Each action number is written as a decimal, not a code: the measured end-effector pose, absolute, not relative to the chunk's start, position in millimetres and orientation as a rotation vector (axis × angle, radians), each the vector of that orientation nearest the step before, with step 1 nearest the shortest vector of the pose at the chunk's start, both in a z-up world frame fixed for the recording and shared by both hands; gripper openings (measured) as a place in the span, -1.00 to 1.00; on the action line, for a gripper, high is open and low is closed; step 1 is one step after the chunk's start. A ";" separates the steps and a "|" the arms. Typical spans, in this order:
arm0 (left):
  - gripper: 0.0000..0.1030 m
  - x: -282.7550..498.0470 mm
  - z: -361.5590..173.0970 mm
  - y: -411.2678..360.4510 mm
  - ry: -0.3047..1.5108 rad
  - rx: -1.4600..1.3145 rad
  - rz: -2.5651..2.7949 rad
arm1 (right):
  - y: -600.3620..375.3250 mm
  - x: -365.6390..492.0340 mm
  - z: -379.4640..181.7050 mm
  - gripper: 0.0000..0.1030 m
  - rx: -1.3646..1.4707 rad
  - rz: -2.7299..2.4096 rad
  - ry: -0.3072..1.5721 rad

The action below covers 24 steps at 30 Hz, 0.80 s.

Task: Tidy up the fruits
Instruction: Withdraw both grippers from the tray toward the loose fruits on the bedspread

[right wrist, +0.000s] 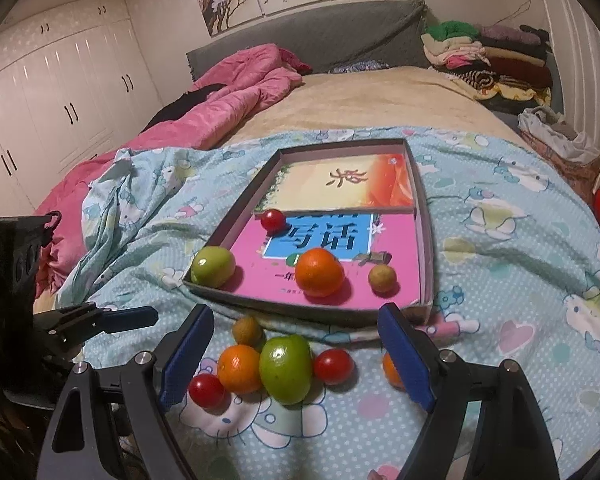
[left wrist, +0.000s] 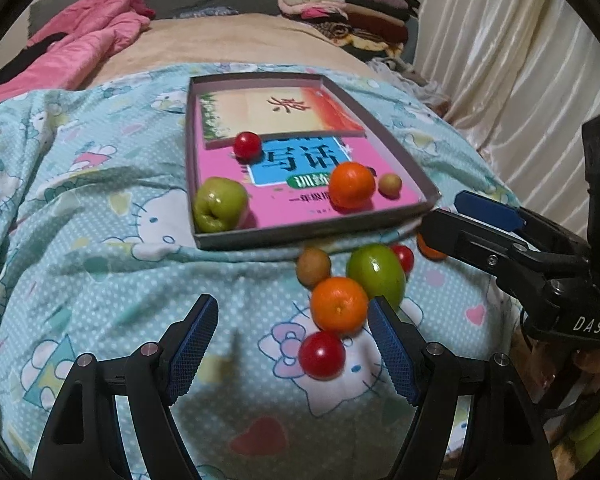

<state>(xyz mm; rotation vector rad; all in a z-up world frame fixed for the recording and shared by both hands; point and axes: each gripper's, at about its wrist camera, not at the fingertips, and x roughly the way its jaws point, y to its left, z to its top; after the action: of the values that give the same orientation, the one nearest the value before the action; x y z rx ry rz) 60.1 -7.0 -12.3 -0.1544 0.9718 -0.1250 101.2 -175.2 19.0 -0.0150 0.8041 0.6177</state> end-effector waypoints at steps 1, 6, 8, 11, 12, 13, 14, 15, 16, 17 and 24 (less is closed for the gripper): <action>0.52 59.9 -13.1 -8.9 0.976 -0.146 -0.129 | -175.2 100.7 18.0 0.62 -0.016 0.621 0.807; 0.52 59.9 -19.0 -13.1 1.004 -0.138 -0.145 | -175.9 98.8 12.8 0.62 -0.006 0.634 0.843; 0.52 59.9 -21.4 -14.5 1.015 -0.138 -0.155 | -176.4 99.8 9.4 0.62 0.002 0.636 0.865; 0.52 59.9 -23.6 -17.6 1.023 -0.132 -0.170 | -175.8 101.2 4.0 0.61 0.000 0.634 0.896; 0.52 60.1 -24.4 -18.5 1.027 -0.128 -0.173 | -175.4 101.2 2.7 0.54 -0.005 0.635 0.904; 0.52 60.3 -25.9 -19.5 1.034 -0.127 -0.178 | -174.5 101.4 0.9 0.45 -0.012 0.635 0.914; 0.52 60.7 -26.9 -20.2 1.037 -0.126 -0.181 | -173.7 101.5 -0.8 0.43 -0.019 0.636 0.923; 0.53 60.6 -28.1 -21.2 1.041 -0.123 -0.184 | -172.9 101.0 -2.7 0.37 -0.023 0.640 0.933; 0.52 60.8 -29.3 -22.1 1.046 -0.122 -0.190 | -172.3 100.8 -4.4 0.28 -0.027 0.640 0.941; 0.52 61.2 -30.3 -23.0 1.051 -0.123 -0.195 | -171.8 100.5 -6.2 0.25 -0.031 0.643 0.951; 0.32 64.1 -40.3 -25.6 1.093 -0.122 -0.207 | -169.5 100.6 -15.2 -0.07 -0.035 0.661 1.001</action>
<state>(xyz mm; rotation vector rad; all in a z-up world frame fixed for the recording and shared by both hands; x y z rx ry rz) 64.1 -25.6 -40.3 -0.1217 1.0933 -0.2066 100.6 -169.5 -15.2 -0.0353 1.0005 0.6607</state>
